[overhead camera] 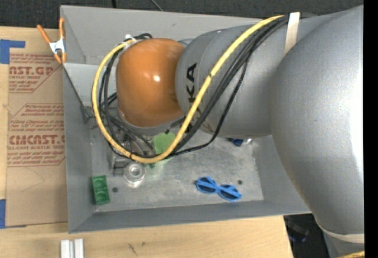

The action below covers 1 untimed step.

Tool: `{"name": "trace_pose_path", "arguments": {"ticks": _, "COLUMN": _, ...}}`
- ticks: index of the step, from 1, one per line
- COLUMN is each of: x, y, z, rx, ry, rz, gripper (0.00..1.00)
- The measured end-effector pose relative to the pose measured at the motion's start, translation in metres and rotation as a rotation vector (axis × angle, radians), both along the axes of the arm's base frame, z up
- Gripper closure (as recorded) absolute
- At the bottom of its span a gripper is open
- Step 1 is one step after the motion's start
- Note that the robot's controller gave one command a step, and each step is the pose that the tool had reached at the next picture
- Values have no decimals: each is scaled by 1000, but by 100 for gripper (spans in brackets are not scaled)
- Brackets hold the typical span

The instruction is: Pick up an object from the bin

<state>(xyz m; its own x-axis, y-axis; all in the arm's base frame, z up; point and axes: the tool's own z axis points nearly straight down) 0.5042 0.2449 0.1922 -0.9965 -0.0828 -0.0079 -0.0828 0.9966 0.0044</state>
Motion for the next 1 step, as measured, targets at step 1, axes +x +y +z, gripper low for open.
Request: {"name": "trace_pose_path", "arguments": {"ticks": 1, "x": -1, "y": -1, "z": -5, "rx": -3, "ry": 6, "rz": -1, "gripper": 0}}
